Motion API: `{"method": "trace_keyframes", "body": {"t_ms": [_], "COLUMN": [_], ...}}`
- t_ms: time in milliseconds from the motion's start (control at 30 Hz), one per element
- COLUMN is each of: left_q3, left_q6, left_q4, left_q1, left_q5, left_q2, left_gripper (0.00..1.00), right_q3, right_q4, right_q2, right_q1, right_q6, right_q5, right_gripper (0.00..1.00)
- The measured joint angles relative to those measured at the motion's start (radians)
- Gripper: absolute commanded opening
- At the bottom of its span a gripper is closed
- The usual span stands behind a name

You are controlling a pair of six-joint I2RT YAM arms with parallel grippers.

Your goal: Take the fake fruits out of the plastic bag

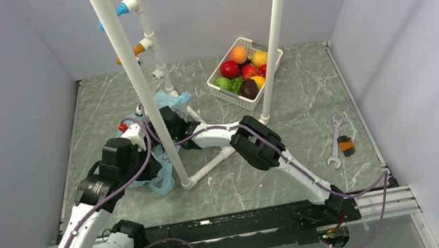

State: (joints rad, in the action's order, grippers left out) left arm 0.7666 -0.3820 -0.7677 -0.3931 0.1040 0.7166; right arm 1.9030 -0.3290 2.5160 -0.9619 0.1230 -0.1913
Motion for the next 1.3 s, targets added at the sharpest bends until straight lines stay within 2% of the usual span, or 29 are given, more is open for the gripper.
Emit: {"method": "trace_keyframes", "body": {"t_ms": [200,467,733,933,1033,1200,1300], "left_q3": [0.0,0.0,0.0,0.014,0.09,0.31,0.356], "left_q6": [0.0,0.0,0.002,0.003,0.0,0.002,0.016], "left_q4": [0.0,0.0,0.0,0.033,0.071,0.132,0.134], "left_q1": [0.0,-0.002,-0.003,-0.003,-0.003,-0.011,-0.047], "left_q5": [0.0,-0.005,0.0,0.109,0.175,0.28,0.307], "left_q2": [-0.008,-0.04,-0.026,0.013,0.083,0.249,0.254], "left_gripper": [0.0,0.0,0.0,0.0,0.0,0.0,0.0], "right_q3": [-0.052,-0.336,-0.582,-0.662,-0.703,-0.745,-0.79], "right_q4": [-0.004,-0.048,-0.183,-0.227,-0.222,-0.21,-0.193], "right_q2": [-0.012,-0.187,-0.465,-0.52,-0.52,-0.523,-0.556], "right_q1": [0.005,0.028,0.043,0.043,0.043,0.05,0.06], "right_q6": [0.026,0.058,0.08,0.092,0.107,0.145,0.159], "right_q5": [0.042,0.172,0.256,0.252,0.234,0.231,0.233], "right_gripper": [0.4,0.29,0.31,0.35,0.37,0.4,0.41]}}
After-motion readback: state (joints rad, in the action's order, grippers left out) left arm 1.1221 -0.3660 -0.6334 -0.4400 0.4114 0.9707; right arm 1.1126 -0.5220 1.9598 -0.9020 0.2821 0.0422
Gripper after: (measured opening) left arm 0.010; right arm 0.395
